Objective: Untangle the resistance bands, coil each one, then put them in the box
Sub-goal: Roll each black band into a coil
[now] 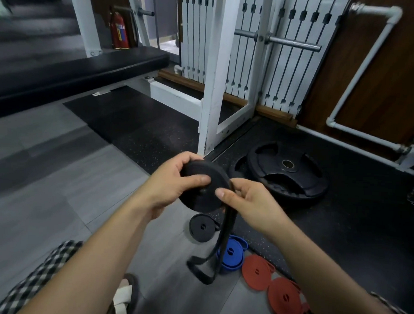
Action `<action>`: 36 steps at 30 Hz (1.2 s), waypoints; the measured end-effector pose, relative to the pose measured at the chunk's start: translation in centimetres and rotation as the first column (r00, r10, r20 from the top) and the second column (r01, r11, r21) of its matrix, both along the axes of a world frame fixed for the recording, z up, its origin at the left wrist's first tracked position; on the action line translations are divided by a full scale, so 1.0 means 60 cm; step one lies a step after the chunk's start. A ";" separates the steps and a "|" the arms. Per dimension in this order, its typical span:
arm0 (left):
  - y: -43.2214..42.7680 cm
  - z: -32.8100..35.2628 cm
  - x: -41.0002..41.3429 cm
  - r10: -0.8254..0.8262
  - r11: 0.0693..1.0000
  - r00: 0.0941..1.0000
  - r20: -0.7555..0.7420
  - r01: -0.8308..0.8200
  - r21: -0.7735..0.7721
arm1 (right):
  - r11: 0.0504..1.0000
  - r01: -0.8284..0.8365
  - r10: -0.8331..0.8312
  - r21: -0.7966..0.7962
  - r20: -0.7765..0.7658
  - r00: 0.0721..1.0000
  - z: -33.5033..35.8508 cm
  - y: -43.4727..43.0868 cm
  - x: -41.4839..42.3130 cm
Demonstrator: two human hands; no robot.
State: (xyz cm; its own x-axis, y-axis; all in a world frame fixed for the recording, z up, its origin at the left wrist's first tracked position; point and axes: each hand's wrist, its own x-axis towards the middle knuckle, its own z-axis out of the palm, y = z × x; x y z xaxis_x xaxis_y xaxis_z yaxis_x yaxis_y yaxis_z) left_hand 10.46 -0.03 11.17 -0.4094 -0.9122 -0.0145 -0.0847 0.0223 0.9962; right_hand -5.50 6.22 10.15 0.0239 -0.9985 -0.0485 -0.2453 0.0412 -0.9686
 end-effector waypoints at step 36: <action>0.021 -0.003 -0.058 0.316 0.915 0.834 -0.452 -0.143 0.377 | 0.980 0.170 -0.132 -0.099 0.310 0.941 -0.027 0.006 0.001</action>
State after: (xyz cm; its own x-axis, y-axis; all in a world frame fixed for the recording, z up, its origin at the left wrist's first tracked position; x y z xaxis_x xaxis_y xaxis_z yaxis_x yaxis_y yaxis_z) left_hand 7.00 1.20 10.97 -0.2191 -0.9607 -0.1705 0.4568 -0.2554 0.8521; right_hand -5.43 6.55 8.54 -0.1333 -0.9892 0.0606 0.0581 -0.0688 -0.9959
